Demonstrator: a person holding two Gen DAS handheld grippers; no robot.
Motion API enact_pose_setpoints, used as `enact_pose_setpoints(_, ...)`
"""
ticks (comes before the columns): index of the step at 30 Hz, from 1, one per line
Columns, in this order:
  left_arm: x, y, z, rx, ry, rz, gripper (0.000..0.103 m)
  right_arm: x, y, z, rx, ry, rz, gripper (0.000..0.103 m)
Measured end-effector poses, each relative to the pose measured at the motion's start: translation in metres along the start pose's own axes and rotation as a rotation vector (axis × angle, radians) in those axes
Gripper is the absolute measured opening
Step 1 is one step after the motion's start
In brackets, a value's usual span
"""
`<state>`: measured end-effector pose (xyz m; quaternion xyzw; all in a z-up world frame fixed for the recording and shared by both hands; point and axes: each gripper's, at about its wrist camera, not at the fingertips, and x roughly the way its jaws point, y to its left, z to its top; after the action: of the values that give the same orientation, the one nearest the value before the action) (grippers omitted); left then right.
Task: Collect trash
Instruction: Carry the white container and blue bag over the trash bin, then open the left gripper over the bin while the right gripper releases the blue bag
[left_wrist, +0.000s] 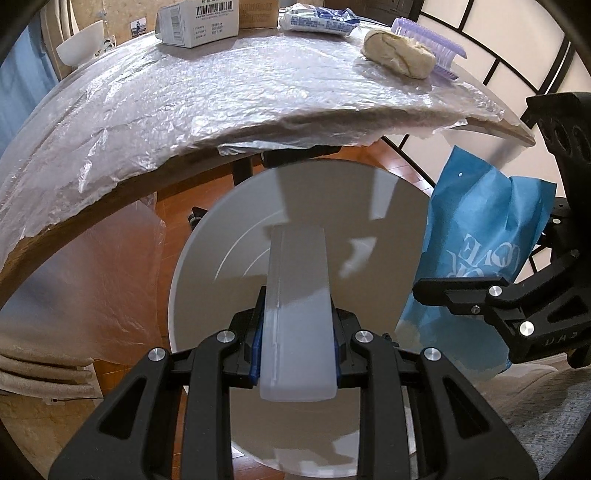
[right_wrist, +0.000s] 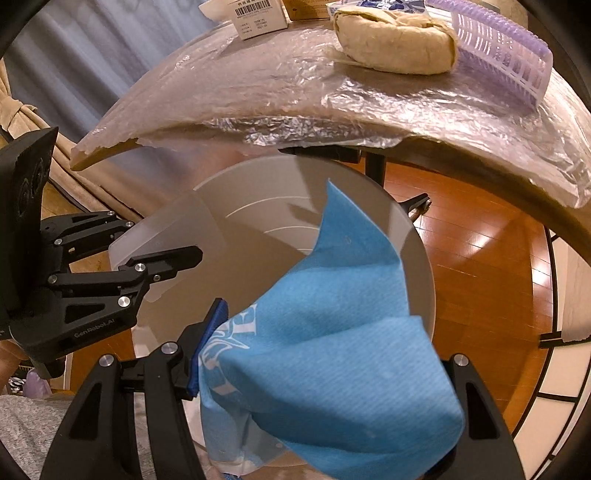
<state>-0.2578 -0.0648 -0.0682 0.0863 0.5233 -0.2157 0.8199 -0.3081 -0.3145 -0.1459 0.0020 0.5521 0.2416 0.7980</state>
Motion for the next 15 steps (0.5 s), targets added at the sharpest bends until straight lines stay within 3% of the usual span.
enact_pose_setpoints(15,0.016,-0.005,0.002,0.004,0.012,0.003,0.028,0.011,-0.006,-0.002,-0.001,0.024,-0.009,0.061)
